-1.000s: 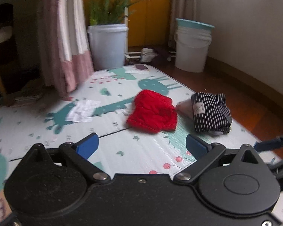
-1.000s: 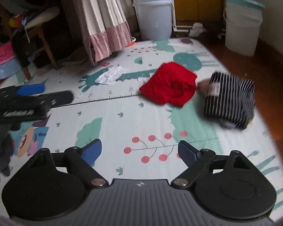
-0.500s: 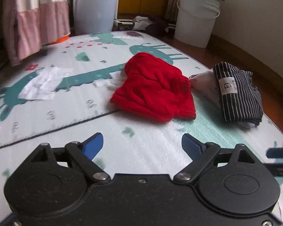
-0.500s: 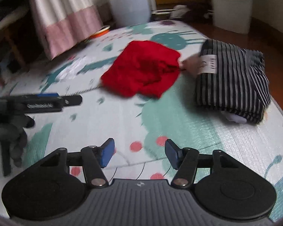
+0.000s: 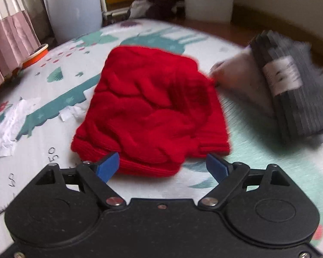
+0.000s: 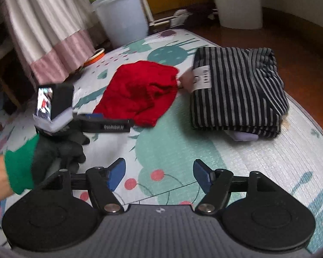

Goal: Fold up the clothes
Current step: 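Grasp the red sweater with the left gripper while the right gripper grasps it too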

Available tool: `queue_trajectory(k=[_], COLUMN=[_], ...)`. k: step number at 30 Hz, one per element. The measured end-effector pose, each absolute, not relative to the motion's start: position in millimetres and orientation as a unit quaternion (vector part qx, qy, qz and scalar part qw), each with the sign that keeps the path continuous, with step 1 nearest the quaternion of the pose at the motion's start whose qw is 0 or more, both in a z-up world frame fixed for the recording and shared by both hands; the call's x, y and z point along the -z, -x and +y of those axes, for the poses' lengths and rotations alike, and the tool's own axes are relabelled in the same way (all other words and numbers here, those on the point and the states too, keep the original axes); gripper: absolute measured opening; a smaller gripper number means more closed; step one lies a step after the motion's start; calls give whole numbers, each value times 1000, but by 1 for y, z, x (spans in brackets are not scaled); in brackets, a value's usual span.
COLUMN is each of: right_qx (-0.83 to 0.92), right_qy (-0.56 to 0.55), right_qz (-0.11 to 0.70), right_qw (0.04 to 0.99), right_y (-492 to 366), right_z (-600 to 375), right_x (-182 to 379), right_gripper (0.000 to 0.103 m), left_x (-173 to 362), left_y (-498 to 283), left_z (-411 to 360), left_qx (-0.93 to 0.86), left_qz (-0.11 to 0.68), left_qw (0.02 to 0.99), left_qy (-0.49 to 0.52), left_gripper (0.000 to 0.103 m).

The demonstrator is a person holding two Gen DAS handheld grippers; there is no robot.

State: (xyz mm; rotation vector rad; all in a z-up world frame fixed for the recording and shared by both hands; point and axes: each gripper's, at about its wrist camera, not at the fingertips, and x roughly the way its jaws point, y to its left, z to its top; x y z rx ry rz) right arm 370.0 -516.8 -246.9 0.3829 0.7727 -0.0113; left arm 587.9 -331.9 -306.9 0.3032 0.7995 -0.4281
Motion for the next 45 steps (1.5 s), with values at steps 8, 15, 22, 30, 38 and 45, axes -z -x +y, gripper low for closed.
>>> queue_trajectory(k=[8, 15, 22, 30, 38, 45], right_qx=[15, -1, 9, -1, -63, -160], right_qy=[-199, -182, -194, -194, -205, -149], right_qz=[380, 373, 380, 360, 292, 289], right_qw=[903, 910, 904, 913, 932, 932], right_y=[-370, -356, -334, -341, -306, -208], right_z=[-527, -536, -543, -516, -453, -382], right_x=[251, 233, 236, 197, 27, -83], right_gripper=[71, 72, 79, 79, 79, 79], left_x=[292, 228, 210, 127, -24, -62], left_y=[-595, -523, -475, -410, -288, -173], left_z=[-300, -202, -147, -115, -88, -61], left_qx=[262, 358, 378, 419, 419, 374], left_qz=[391, 325, 304, 256, 274, 320], left_qw=[873, 875, 861, 860, 866, 868], left_qy=[-128, 29, 151, 141, -8, -68], left_gripper=[18, 16, 16, 15, 15, 14])
